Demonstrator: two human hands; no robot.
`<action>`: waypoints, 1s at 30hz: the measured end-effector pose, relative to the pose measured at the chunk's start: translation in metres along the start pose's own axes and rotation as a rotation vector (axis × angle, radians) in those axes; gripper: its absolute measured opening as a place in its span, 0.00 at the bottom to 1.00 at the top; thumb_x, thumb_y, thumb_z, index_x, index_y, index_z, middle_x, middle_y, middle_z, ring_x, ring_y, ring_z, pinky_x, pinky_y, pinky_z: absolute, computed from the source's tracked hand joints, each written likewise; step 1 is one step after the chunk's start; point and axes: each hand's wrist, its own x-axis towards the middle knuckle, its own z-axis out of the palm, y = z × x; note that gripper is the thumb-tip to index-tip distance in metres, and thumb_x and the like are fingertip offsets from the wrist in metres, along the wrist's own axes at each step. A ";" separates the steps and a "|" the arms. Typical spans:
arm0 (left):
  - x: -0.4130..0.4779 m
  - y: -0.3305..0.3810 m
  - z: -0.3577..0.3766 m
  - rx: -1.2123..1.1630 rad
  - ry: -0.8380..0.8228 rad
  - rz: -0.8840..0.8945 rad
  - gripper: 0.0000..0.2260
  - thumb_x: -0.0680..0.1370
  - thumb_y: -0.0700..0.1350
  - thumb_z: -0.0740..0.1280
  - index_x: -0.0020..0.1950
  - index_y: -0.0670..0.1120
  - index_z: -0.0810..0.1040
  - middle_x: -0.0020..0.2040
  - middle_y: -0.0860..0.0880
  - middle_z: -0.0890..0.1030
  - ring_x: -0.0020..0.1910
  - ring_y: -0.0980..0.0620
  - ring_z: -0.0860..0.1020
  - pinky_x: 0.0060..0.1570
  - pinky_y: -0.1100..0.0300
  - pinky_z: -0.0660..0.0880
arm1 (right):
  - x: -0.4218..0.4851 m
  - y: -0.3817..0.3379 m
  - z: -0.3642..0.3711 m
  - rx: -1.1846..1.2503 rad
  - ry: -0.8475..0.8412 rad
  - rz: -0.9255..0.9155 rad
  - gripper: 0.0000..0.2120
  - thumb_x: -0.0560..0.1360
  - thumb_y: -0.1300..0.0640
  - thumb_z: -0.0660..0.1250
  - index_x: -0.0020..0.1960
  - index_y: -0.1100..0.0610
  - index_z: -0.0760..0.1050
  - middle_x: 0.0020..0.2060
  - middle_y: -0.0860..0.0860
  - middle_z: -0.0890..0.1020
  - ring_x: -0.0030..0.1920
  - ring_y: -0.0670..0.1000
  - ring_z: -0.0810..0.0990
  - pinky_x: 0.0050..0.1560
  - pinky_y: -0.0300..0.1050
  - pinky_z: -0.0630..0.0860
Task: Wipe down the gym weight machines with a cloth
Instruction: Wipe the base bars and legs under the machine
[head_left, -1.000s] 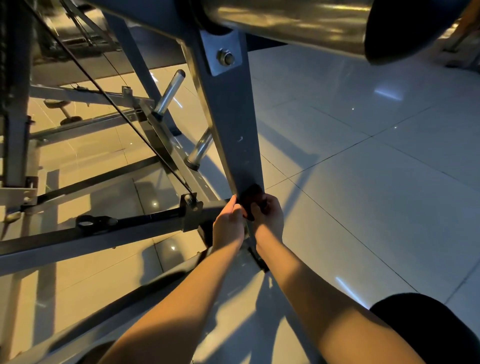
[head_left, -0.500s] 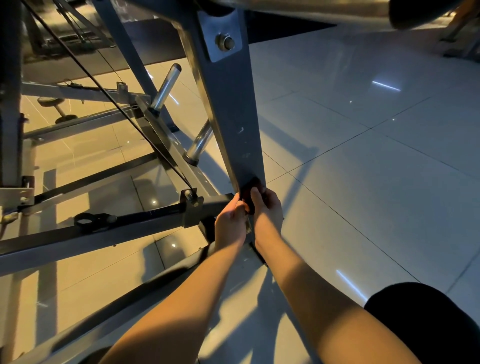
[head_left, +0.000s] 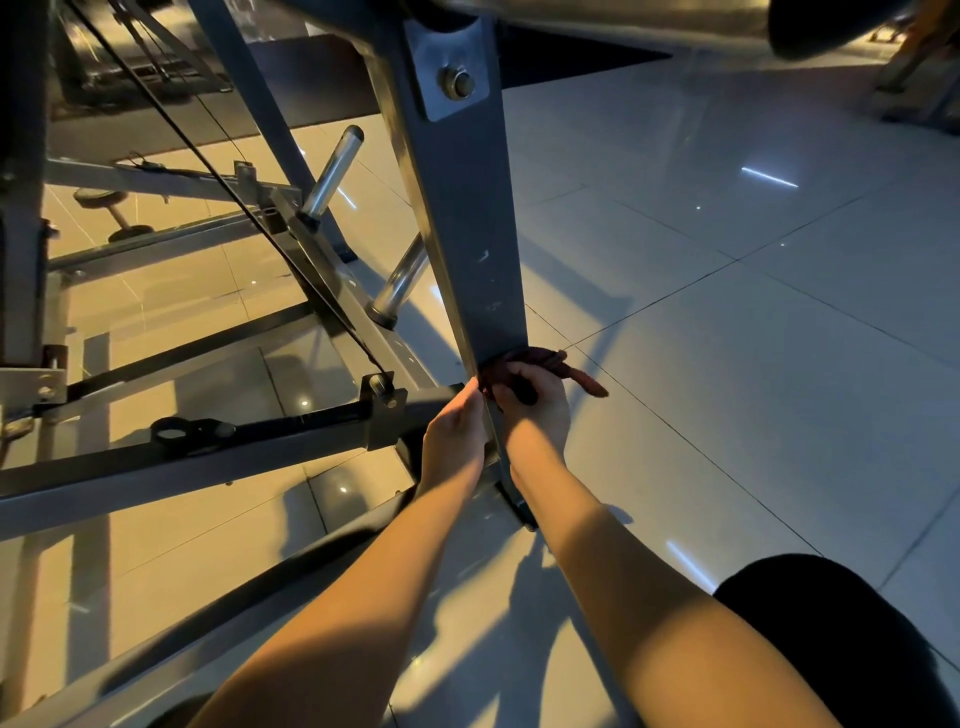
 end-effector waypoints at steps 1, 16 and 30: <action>-0.001 0.001 0.000 0.000 -0.001 0.004 0.18 0.85 0.55 0.56 0.66 0.49 0.79 0.49 0.55 0.79 0.40 0.69 0.72 0.36 0.80 0.65 | 0.000 0.003 0.000 0.028 0.005 0.035 0.17 0.74 0.66 0.72 0.43 0.42 0.81 0.55 0.47 0.83 0.57 0.50 0.81 0.64 0.48 0.77; -0.004 -0.008 -0.002 0.027 -0.084 0.046 0.20 0.86 0.54 0.54 0.78 0.53 0.67 0.67 0.57 0.76 0.50 0.78 0.73 0.43 0.86 0.62 | -0.008 0.002 -0.008 0.108 -0.024 0.134 0.09 0.76 0.65 0.72 0.50 0.52 0.84 0.45 0.47 0.85 0.40 0.42 0.83 0.41 0.33 0.79; -0.013 0.009 -0.006 -0.020 -0.104 0.016 0.21 0.85 0.58 0.54 0.77 0.55 0.68 0.73 0.55 0.74 0.72 0.56 0.71 0.74 0.54 0.65 | -0.001 0.000 -0.005 0.050 -0.033 -0.005 0.16 0.75 0.59 0.72 0.42 0.36 0.81 0.47 0.39 0.84 0.52 0.49 0.83 0.57 0.49 0.80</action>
